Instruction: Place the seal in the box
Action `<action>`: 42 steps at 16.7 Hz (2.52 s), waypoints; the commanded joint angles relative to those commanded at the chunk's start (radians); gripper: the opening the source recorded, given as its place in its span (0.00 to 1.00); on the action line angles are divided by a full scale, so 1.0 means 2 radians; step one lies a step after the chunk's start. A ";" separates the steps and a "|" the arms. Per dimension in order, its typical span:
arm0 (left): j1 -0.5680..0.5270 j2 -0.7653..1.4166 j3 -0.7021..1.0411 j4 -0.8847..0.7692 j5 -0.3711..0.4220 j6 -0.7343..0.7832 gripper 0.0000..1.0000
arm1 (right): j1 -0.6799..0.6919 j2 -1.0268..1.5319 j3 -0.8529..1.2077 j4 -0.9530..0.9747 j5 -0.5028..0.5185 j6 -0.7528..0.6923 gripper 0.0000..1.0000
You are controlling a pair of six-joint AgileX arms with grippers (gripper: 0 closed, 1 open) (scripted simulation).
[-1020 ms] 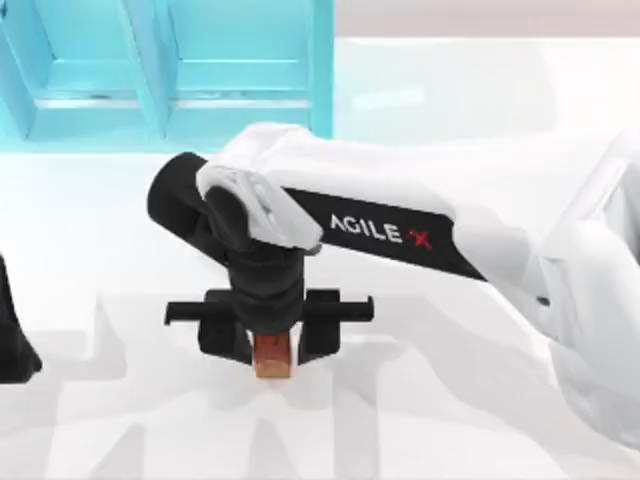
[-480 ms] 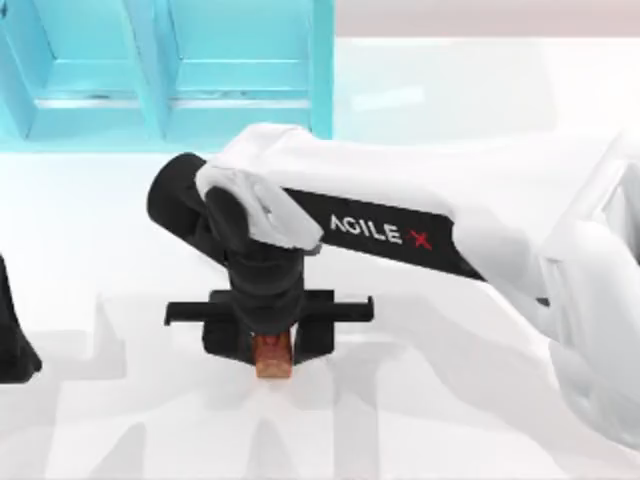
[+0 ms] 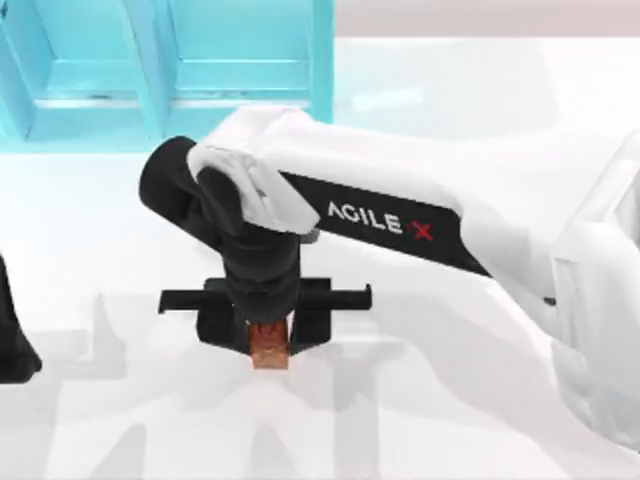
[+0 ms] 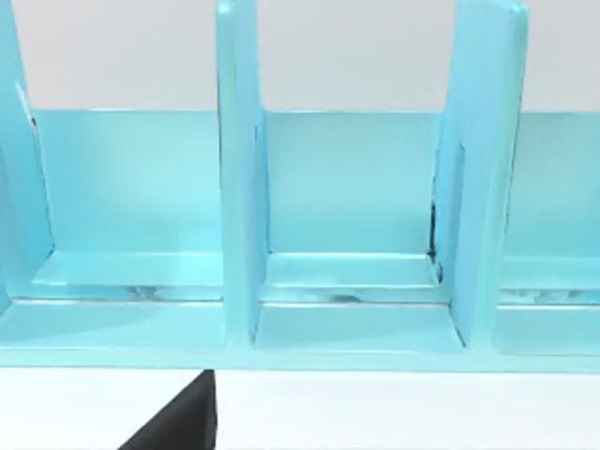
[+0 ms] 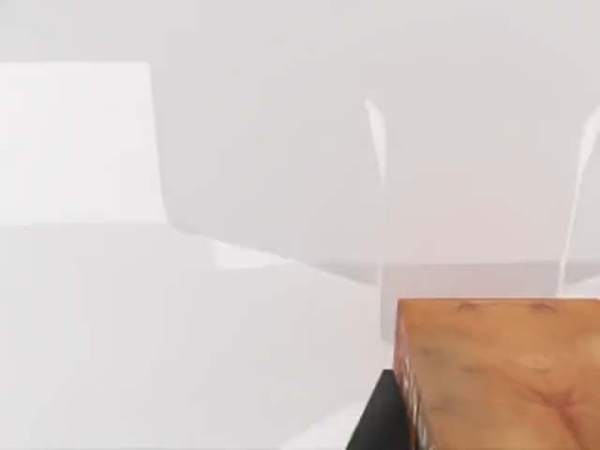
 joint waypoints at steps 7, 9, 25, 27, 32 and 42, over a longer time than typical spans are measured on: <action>0.000 0.000 0.000 0.000 0.000 0.000 1.00 | -0.001 -0.004 0.142 -0.147 -0.001 -0.002 0.00; 0.000 0.000 0.000 0.000 0.000 0.000 1.00 | -0.001 -0.006 0.154 -0.159 -0.001 -0.002 0.00; 0.000 0.000 0.000 0.000 0.000 0.000 1.00 | -0.354 -0.136 -0.015 -0.129 0.000 -0.357 0.00; 0.000 0.000 0.000 0.000 0.000 0.000 1.00 | -0.444 -0.171 -0.060 -0.121 0.001 -0.449 0.00; 0.000 0.000 0.000 0.000 0.000 0.000 1.00 | -0.624 -0.253 -0.159 -0.098 -0.001 -0.631 0.00; 0.000 0.000 0.000 0.000 0.000 0.000 1.00 | -0.680 -0.285 -0.206 -0.080 -0.003 -0.687 0.00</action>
